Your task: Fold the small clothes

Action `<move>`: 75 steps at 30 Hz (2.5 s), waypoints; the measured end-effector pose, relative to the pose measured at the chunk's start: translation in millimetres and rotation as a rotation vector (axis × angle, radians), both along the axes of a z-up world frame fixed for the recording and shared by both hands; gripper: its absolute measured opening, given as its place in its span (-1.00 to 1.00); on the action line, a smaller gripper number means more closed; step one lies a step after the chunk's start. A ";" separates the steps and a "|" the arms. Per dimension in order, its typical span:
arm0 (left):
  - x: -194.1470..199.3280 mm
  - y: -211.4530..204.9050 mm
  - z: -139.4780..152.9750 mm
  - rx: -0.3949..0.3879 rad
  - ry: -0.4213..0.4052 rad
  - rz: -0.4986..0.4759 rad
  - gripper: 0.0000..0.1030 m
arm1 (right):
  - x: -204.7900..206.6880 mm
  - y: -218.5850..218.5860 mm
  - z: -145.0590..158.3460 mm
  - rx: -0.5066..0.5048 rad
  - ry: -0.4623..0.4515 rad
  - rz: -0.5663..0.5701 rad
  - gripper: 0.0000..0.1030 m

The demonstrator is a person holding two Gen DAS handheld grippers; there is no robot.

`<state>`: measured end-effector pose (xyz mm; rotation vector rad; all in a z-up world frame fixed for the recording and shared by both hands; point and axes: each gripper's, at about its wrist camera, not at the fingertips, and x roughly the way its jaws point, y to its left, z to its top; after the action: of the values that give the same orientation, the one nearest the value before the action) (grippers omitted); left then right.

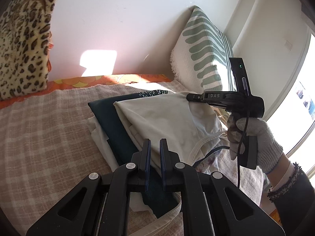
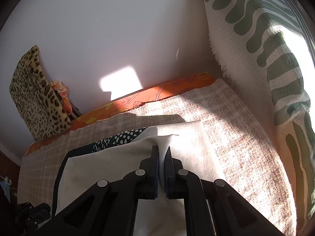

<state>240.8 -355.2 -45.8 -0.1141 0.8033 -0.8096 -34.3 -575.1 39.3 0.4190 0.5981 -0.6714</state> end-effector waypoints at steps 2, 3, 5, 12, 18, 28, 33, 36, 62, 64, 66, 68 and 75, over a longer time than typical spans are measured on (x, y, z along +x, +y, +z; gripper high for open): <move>1.7 -2.1 0.8 0.007 -0.001 0.005 -0.86 | 0.1 -2.4 -4.0 0.001 0.020 -0.004 -0.88; 2.3 -2.8 0.9 0.012 0.001 0.007 -0.86 | -0.3 -3.9 -5.2 -0.014 0.041 -0.030 -0.74; 1.1 -2.9 1.1 0.016 0.000 0.007 -0.84 | -1.4 -6.1 -5.7 -0.056 0.089 -0.080 -0.51; -14.5 0.7 12.8 0.049 -0.055 0.001 -0.73 | -26.3 2.0 6.3 -0.079 0.047 -0.127 -0.24; -31.0 6.2 27.1 0.066 -0.112 0.000 -0.52 | -45.5 23.4 11.6 -0.084 -0.030 -0.134 0.10; -59.8 25.9 46.3 0.082 -0.178 0.001 0.34 | -57.2 66.5 4.8 -0.112 -0.070 -0.172 0.51; -77.1 45.0 54.4 0.089 -0.213 0.004 0.55 | -52.4 102.3 3.7 -0.183 -0.020 -0.168 0.81; -87.0 59.4 60.5 0.098 -0.230 0.008 0.56 | -51.8 128.3 6.4 -0.228 0.004 -0.173 0.98; -169.5 188.8 77.7 0.191 -0.336 0.141 0.94 | -51.3 318.0 -12.2 -0.335 -0.029 -0.148 1.00; -171.3 192.3 72.8 0.204 -0.332 0.150 0.96 | -49.3 326.8 -15.8 -0.351 -0.026 -0.145 0.99; -172.8 194.6 68.2 0.220 -0.331 0.165 0.97 | -47.5 335.6 -18.8 -0.376 -0.023 -0.146 0.99; -173.0 198.3 63.0 0.226 -0.329 0.178 0.98 | -46.4 344.2 -21.2 -0.403 -0.022 -0.142 0.99; -166.0 200.4 40.4 0.278 -0.284 0.199 0.98 | -43.4 360.6 -29.9 -0.418 -0.043 -0.132 0.99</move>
<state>74.8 -154.8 -5.4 0.1634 0.6163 -0.5057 -77.6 -214.5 9.4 0.0819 0.3768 -0.8888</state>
